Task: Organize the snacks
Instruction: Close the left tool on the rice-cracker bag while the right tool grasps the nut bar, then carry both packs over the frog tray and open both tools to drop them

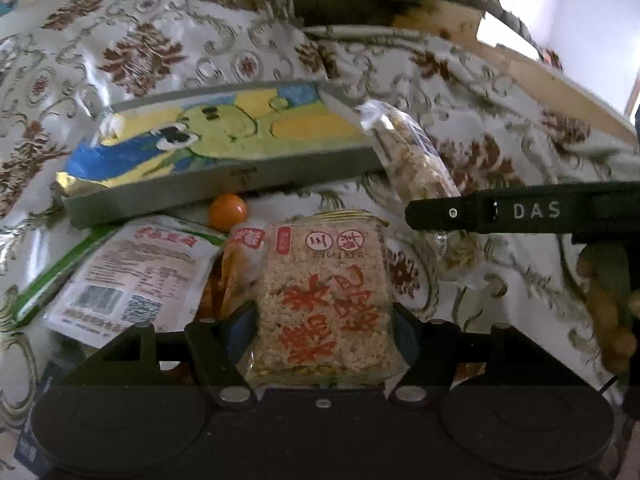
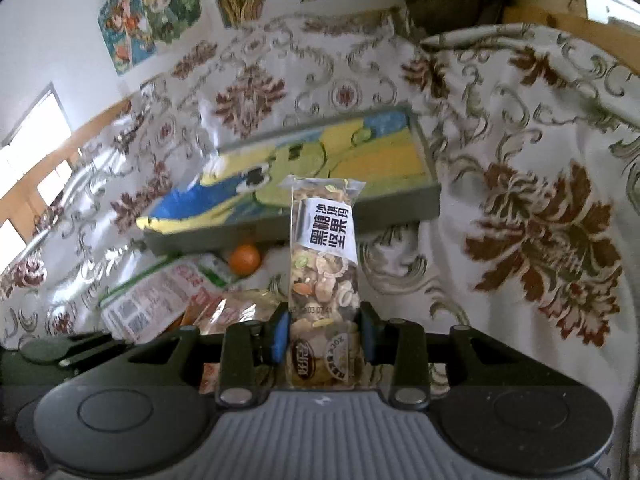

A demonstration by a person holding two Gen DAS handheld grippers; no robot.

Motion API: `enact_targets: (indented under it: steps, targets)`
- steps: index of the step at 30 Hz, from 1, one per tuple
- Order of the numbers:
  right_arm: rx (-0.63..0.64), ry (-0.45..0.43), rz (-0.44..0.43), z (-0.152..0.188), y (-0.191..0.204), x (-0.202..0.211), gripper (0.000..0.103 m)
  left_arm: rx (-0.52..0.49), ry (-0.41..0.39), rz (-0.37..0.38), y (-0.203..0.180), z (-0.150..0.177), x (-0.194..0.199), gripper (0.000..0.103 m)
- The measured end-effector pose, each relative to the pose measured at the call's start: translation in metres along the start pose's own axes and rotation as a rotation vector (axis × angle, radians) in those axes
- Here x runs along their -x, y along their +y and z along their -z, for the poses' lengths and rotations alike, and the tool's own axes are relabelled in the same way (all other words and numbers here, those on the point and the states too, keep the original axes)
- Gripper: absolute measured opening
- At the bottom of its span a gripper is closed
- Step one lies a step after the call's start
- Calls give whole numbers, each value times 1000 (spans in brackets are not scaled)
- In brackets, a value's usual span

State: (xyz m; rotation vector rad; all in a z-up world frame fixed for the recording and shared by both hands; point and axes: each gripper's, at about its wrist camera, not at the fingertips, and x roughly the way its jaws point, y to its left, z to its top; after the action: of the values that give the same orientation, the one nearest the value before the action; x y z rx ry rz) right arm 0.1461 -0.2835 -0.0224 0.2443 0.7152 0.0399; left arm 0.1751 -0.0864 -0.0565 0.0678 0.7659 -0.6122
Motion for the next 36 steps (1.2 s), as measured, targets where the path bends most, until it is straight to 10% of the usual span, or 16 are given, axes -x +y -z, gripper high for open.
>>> enact_targets:
  steps: [19,36]
  targets:
    - [-69,-161,-3,-28,-11,-16,39,213,-301,-76,51,-82,-1,72]
    - [-68,-185,-32,-83,20,-130,39,368,-316,-238,139,-102,-50,72]
